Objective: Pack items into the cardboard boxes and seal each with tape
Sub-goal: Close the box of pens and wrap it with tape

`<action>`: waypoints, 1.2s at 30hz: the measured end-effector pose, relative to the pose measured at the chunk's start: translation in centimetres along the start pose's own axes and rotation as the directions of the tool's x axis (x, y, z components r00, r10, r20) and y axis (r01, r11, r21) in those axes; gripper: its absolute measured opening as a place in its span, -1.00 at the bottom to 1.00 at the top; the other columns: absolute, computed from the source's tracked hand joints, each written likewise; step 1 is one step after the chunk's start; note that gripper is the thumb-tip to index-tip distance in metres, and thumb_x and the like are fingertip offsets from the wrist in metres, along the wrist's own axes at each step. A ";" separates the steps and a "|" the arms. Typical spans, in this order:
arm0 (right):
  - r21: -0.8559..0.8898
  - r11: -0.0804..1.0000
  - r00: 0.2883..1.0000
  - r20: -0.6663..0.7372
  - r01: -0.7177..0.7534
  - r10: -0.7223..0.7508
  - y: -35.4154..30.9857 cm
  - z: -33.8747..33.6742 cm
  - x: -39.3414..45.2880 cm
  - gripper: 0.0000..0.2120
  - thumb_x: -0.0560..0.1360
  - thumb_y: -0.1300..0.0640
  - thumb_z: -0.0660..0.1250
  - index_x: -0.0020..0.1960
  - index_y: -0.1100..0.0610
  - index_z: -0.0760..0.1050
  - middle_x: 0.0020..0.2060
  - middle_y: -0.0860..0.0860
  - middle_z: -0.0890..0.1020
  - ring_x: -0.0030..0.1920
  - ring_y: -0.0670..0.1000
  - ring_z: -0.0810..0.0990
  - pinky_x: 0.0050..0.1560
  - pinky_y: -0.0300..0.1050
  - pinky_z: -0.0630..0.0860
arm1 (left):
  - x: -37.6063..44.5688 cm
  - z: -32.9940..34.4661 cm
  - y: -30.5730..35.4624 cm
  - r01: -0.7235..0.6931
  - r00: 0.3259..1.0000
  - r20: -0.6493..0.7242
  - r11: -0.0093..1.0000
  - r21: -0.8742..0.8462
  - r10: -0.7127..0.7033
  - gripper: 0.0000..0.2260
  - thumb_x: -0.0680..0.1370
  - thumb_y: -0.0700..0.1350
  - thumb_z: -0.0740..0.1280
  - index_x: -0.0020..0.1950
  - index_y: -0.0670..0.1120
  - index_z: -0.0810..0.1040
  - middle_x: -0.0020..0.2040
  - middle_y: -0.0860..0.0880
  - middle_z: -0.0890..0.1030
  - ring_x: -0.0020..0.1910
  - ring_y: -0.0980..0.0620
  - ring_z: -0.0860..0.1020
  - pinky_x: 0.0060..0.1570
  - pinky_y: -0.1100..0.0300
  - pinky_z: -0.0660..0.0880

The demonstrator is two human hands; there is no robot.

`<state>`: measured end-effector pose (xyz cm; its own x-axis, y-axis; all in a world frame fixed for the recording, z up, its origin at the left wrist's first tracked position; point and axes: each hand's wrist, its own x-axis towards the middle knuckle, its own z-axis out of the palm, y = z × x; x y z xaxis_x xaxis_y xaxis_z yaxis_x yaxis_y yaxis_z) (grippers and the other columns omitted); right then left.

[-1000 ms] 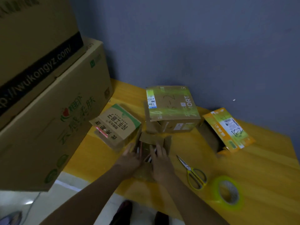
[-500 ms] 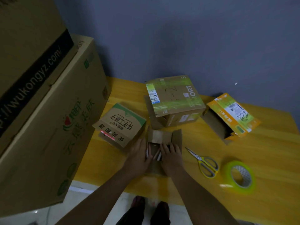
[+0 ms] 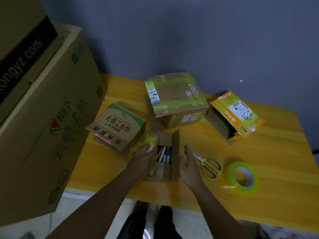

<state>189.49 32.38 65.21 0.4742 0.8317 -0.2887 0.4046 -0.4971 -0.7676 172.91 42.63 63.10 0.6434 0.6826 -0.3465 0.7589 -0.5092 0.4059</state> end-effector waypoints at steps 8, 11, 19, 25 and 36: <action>0.064 0.996 0.994 0.092 0.058 -0.064 1.6 1.3 1.0 -0.63 0.66 0.08 0.09 0.45 0.07 0.37 0.40 -0.02 0.41 0.39 -0.02 0.38 0.36 -0.01 0.38 | 1.0 0.5 -0.7 0.015 0.999 0.036 0.995 0.096 -0.019 -0.54 0.64 -0.01 0.19 0.53 0.10 0.18 0.53 -0.05 0.11 0.47 -0.11 0.10 0.33 -0.04 0.23; -0.129 0.974 0.977 0.127 0.187 -0.171 2.0 1.6 1.3 -0.59 0.64 0.05 0.15 0.48 0.08 0.33 0.44 -0.01 0.36 0.43 0.01 0.33 0.39 -0.05 0.36 | 1.3 0.4 -0.7 0.038 0.999 0.027 0.998 0.055 -0.040 -0.54 0.61 0.00 0.26 0.49 0.11 0.23 0.50 -0.02 0.14 0.43 -0.10 0.14 0.32 -0.02 0.26; -0.429 0.787 0.896 0.230 0.443 -0.379 2.5 3.3 2.3 -0.51 0.56 -0.04 0.06 0.34 0.16 0.49 0.31 0.13 0.49 0.26 0.16 0.46 0.14 0.01 0.52 | 1.1 0.3 -0.5 0.037 0.999 0.006 0.999 -0.031 -0.037 -0.52 0.59 0.00 0.28 0.49 0.11 0.23 0.50 -0.02 0.15 0.43 -0.10 0.13 0.30 0.00 0.30; -0.597 0.697 0.917 0.231 0.397 -0.325 2.1 4.5 2.6 -0.59 0.46 0.00 0.13 0.20 0.09 0.57 0.20 0.09 0.52 0.19 0.14 0.37 -0.25 0.05 0.61 | 0.8 0.4 -0.4 0.052 0.999 0.002 0.999 -0.006 -0.052 -0.49 0.58 0.07 0.28 0.50 0.11 0.21 0.51 0.01 0.14 0.42 -0.07 0.14 0.32 0.05 0.28; -0.769 0.526 0.928 0.244 0.363 -0.282 0.7 4.7 2.5 -0.45 0.24 -0.01 0.51 0.21 0.08 0.56 0.07 0.09 0.55 0.03 0.15 0.43 -0.38 0.01 0.52 | 1.9 -0.5 -0.4 -0.004 0.998 0.054 0.975 0.223 -0.009 -0.38 0.55 0.16 0.28 0.54 0.16 0.09 0.49 -0.04 0.16 0.42 -0.10 0.17 0.32 0.00 0.19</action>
<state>187.28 35.29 61.21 0.1345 0.9724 -0.1909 0.9864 -0.1498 -0.0680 173.75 44.40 62.68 0.6414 0.6576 -0.3952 0.7598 -0.6157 0.2086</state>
